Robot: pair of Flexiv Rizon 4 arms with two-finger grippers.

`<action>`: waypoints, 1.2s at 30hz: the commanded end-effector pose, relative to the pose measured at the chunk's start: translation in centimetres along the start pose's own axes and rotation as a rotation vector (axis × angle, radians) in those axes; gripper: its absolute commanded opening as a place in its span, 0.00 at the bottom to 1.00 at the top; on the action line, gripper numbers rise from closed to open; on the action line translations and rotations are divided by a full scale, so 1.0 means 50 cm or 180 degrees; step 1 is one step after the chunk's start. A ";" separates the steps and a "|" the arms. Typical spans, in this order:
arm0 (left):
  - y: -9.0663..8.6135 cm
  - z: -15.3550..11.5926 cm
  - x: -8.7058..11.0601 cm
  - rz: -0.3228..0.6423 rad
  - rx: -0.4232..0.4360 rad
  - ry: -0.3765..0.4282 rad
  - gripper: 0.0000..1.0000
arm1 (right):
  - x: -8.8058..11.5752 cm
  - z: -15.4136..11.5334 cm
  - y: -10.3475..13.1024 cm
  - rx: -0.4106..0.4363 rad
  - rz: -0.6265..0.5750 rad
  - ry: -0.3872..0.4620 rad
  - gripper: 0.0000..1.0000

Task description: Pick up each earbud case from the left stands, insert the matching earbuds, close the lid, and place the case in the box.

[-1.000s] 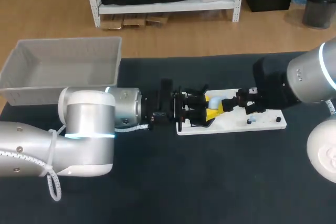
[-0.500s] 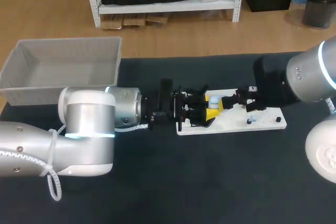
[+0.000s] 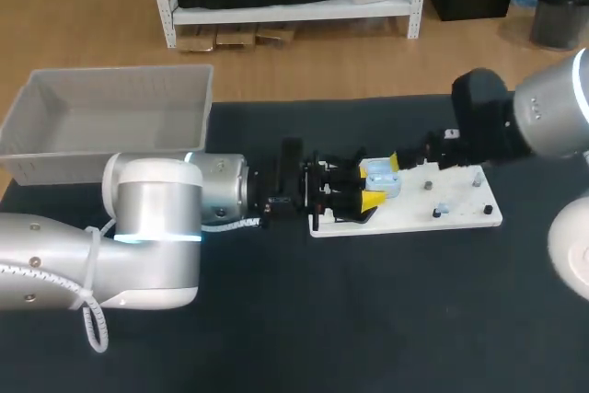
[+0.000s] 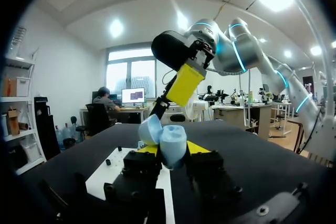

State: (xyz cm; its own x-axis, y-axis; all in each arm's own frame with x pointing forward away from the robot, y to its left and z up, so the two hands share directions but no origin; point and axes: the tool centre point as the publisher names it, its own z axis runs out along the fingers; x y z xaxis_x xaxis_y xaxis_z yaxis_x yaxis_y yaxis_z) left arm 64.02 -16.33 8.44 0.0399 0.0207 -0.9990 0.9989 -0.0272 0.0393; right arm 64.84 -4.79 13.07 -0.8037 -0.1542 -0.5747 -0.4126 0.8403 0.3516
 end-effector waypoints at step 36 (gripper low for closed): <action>0.002 0.000 0.001 -0.0003 0.0012 0.0000 0.00 | 0.029 0.021 -0.271 0.1629 -0.0505 0.1337 0.65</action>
State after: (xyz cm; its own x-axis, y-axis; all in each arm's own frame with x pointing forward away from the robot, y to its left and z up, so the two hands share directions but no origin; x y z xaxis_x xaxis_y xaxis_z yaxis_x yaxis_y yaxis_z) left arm 64.01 -16.33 8.44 0.0399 0.0209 -0.9990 0.9989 -0.0273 0.0393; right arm 68.68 -16.49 7.17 -0.8773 -0.4077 -0.2533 -0.3768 0.9119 -0.1624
